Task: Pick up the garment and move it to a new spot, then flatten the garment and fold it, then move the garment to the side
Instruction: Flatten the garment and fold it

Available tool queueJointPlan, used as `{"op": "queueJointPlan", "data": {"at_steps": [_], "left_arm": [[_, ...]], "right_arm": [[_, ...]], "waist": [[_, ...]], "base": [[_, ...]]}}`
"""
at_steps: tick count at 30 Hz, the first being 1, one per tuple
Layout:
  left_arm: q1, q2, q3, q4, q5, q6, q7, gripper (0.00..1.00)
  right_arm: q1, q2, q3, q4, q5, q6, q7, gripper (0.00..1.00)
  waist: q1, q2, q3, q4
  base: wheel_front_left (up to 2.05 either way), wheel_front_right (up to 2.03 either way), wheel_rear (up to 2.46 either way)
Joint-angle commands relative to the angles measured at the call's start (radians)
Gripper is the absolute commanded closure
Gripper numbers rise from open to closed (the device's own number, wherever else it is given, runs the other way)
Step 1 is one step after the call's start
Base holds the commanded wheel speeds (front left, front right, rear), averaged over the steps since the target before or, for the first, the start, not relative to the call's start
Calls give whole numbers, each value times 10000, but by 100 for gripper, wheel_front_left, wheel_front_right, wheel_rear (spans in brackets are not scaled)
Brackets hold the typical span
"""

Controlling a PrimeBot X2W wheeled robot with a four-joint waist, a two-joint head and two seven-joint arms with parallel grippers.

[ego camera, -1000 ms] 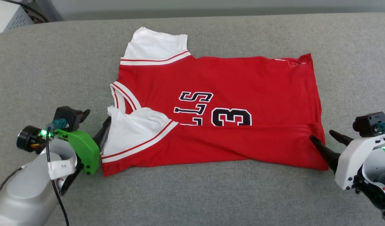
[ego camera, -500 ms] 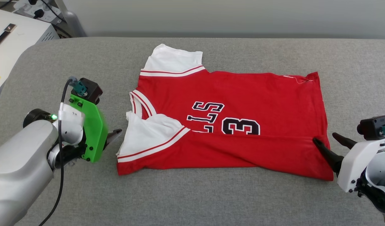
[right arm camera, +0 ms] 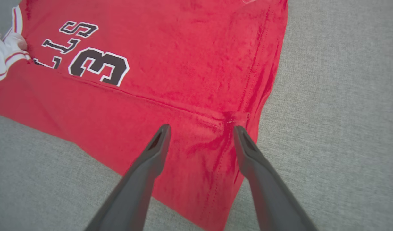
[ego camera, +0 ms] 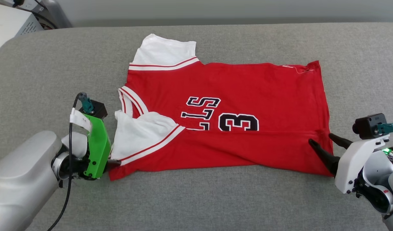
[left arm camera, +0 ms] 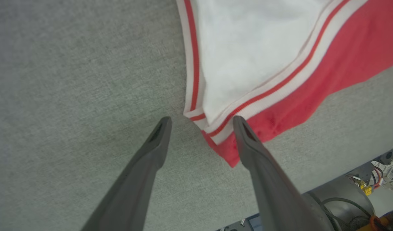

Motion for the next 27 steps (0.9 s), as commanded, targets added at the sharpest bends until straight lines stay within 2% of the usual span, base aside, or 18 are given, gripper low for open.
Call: {"op": "queueJointPlan", "data": {"at_steps": [1, 5, 6, 7, 8, 12, 16, 23, 27], "left_arm": [[187, -112, -93, 207, -27, -24, -69, 0], [625, -336, -616, 609, -237, -24, -86, 0], [651, -344, -663, 607, -249, -24, -117, 11], [685, -353, -742, 598, -254, -24, -194, 90], [714, -366, -805, 588, -298, -24, -258, 100], [619, -314, -863, 484, -421, -24, -705, 100], [431, -91, -917, 94, -491, -24, -1177, 100], [205, 447, -1097, -796, -428, -24, -1780, 100], [94, 534, -1218, -1048, -327, -25, -1954, 100]], "right_arm": [[-201, 67, 84, 13, -94, -9, 38, 0], [-412, 41, 260, 128, -28, -9, 7, 0], [-433, 26, 257, 140, -25, -9, -4, 0], [-475, 9, 242, 154, -23, -9, -26, 0], [-514, -13, 234, 161, -22, -9, -25, 0], [-724, -264, 268, 15, 19, -9, 117, 0], [-1086, -808, 332, -446, 123, -9, 792, 0], [-1557, -2004, 509, -1030, 891, -9, 3627, 0], [-1543, -2285, 677, -985, 1075, -9, 5014, 0]], "waist": [[0, 0, 263, -237], [0, 0, 407, -384], [0, 0, 396, -386], [0, 0, 366, -384], [0, 0, 323, -371], [0, 0, 72, -262], [0, 0, -216, -153], [0, 0, -428, -1], [0, 0, -329, 99]], "base": [[0, 0, 0], [0, 0, 0], [0, 0, 0], [0, 0, 0], [0, 0, 0], [0, 0, 0], [0, 0, 0], [0, 0, 0], [0, 0, 0]]}}
